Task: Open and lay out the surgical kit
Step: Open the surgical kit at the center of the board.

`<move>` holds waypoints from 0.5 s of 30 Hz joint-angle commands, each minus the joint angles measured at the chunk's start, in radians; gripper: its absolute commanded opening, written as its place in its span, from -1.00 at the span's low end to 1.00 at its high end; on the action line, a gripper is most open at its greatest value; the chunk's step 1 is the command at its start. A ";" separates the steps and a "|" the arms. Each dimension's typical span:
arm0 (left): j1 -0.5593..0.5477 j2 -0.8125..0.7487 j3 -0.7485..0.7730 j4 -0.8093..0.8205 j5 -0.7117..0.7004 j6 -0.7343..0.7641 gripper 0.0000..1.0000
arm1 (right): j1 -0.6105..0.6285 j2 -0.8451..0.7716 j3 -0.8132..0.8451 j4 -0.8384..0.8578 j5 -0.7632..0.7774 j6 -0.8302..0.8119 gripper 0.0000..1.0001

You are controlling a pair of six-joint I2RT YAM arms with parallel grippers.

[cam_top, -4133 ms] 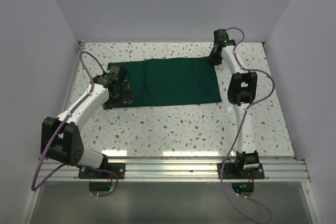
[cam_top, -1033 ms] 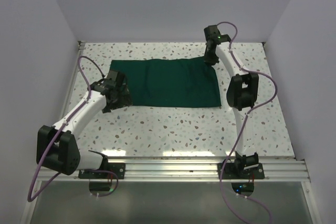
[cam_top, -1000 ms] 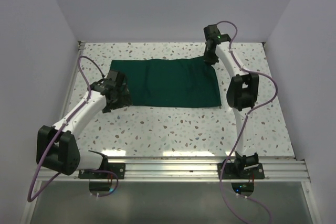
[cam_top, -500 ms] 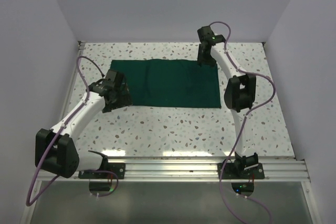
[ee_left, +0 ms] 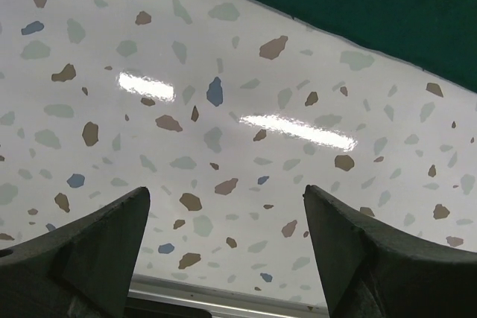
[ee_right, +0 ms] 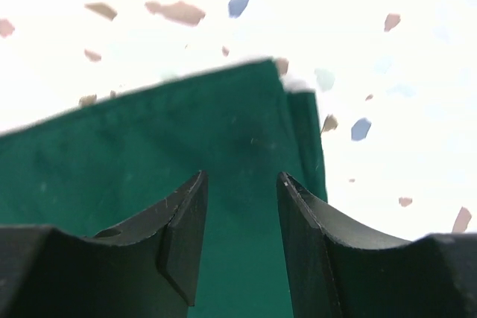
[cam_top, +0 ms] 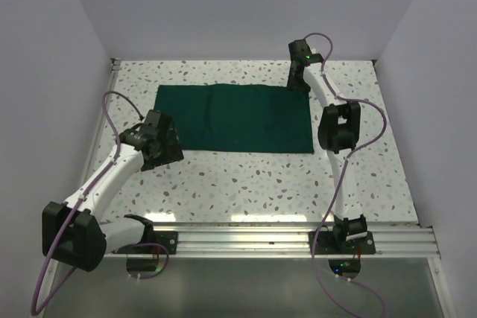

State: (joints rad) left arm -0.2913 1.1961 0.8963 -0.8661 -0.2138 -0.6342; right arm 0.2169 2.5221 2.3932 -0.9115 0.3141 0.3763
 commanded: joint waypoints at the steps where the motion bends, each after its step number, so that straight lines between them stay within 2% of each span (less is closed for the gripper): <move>1: 0.000 -0.046 -0.017 -0.034 -0.004 -0.018 0.76 | -0.019 0.012 0.055 0.130 0.033 0.004 -0.09; 5: 0.000 -0.069 -0.026 -0.050 -0.018 -0.041 0.76 | -0.031 0.099 0.148 0.154 0.043 0.009 -0.10; 15: 0.000 -0.056 -0.022 -0.071 -0.055 -0.067 0.76 | -0.042 0.194 0.188 0.253 0.071 0.029 -0.07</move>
State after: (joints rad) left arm -0.2913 1.1458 0.8722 -0.9100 -0.2394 -0.6731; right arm 0.1764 2.6961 2.5313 -0.7158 0.3511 0.3920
